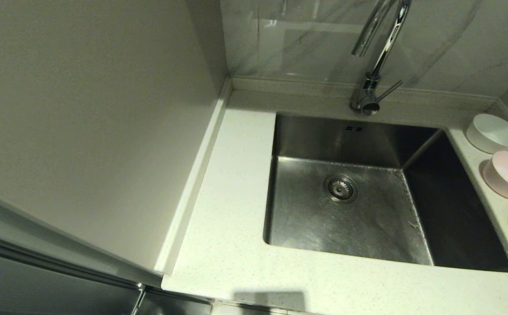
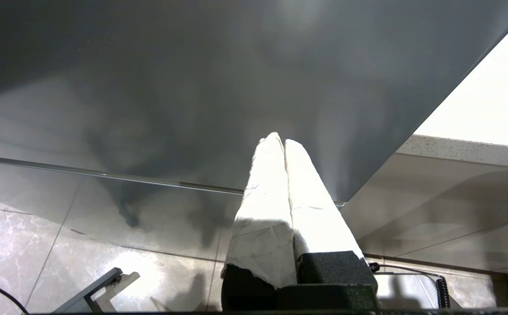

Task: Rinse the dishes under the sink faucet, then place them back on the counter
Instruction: Put a bowl into the sink

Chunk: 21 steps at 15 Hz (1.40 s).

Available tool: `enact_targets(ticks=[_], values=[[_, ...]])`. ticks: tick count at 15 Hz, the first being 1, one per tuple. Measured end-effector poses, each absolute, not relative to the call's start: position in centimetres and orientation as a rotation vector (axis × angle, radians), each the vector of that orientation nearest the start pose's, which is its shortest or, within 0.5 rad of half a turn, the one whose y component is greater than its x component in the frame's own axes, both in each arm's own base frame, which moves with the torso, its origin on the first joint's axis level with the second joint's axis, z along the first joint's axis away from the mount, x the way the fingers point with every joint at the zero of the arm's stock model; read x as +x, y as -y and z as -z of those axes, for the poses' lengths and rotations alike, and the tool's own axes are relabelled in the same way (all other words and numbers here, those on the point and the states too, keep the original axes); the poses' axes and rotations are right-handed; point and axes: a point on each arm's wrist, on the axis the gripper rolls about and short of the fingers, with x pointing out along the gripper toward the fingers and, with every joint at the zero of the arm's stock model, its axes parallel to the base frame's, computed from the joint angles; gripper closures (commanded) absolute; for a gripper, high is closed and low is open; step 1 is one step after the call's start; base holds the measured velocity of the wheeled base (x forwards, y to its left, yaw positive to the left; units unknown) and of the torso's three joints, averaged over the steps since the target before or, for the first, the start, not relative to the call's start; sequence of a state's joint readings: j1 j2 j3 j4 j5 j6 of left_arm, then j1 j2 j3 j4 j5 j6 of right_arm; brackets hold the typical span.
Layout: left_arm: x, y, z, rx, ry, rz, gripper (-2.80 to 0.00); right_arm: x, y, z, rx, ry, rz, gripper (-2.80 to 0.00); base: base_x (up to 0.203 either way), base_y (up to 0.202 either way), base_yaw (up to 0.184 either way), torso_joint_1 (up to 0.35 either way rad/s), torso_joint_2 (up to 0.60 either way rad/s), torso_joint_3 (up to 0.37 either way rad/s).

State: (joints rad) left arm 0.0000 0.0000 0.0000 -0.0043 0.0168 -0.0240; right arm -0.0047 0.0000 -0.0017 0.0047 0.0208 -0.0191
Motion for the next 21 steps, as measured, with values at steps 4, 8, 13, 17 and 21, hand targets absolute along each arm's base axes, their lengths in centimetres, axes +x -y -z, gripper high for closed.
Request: enact_targets(ticks=[4, 8, 13, 17, 21], values=[[-2.28, -0.04, -7.59, -0.024, 0.004, -0.016, 0.0, -2.29, -0.06, -7.54, -0.033, -0.003, -0.016, 0.0, 0.0, 0.0, 0.0, 0.0, 0.0, 0.0], [-2.28, -0.04, -7.59, -0.024, 0.004, -0.016, 0.0, -2.29, 0.01, -7.56, -0.046, -0.002, 0.012, 0.0, 0.0, 0.0, 0.0, 0.0, 0.0, 0.0], [-2.28, -0.04, -7.59, -0.024, 0.004, -0.017, 0.0, -2.29, 0.01, -7.57, -0.036, -0.001, 0.012, 0.0, 0.0, 0.0, 0.0, 0.0, 0.0, 0.0], [-2.28, -0.04, -7.59, -0.024, 0.004, -0.016, 0.0, -2.3, 0.01, -7.57, -0.038, -0.003, 0.012, 0.0, 0.0, 0.0, 0.0, 0.0, 0.0, 0.0], [-2.28, -0.04, -7.59, -0.024, 0.004, -0.016, 0.0, -2.32, 0.0, -7.56, -0.041, -0.007, 0.011, 0.0, 0.0, 0.0, 0.0, 0.0, 0.0, 0.0]])
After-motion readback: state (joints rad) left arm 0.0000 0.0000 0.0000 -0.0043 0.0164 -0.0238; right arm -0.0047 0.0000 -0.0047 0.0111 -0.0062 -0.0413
